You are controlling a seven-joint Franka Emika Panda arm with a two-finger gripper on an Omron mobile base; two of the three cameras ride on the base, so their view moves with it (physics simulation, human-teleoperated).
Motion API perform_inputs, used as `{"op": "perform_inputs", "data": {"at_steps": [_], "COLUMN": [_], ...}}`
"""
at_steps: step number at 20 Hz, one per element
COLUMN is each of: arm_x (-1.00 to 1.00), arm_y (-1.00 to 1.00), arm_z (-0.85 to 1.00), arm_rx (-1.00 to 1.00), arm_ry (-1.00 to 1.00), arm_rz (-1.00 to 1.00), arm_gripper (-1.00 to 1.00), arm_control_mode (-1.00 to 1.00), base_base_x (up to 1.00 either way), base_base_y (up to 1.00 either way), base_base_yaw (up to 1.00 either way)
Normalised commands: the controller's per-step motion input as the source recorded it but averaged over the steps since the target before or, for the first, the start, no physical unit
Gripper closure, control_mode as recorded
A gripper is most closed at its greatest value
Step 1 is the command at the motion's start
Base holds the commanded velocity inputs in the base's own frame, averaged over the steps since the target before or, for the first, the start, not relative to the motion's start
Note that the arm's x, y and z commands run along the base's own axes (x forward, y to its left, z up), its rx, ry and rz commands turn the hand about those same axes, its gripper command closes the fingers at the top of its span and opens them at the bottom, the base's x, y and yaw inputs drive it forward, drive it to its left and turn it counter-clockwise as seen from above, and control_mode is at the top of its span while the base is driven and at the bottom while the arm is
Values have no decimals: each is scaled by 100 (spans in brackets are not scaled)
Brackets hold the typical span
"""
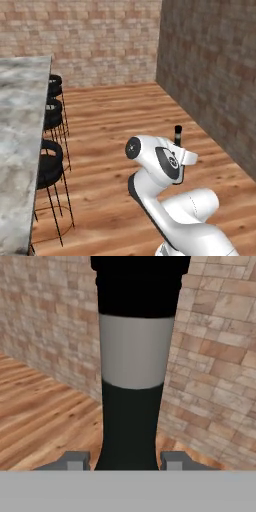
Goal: There is a wine glass and glass cup on the dining counter. Place the wine bottle next to the wine glass and the juice bottle next to the glass cup.
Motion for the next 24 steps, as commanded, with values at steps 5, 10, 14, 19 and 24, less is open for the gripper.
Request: {"op": "perform_inputs", "data": {"at_steps": [5, 10, 14, 19, 24], "arm_x": [0, 0, 0, 0, 0], "arm_y": [0, 0, 0, 0, 0], "arm_z": [0, 0, 0, 0, 0], "arm_rx": [0, 0, 0, 0, 0], "arm_ry": [0, 0, 0, 0, 0], "arm_rz": [0, 0, 0, 0, 0], "arm_gripper": [100, 100, 100, 100, 100], "arm_control_mode": [100, 100, 100, 100, 100], "base_base_x": [79, 81, 80, 79, 78], "base_base_y": [-25, -31, -33, -33, -32], "base_base_yaw": [11, 2, 2, 1, 4]}}
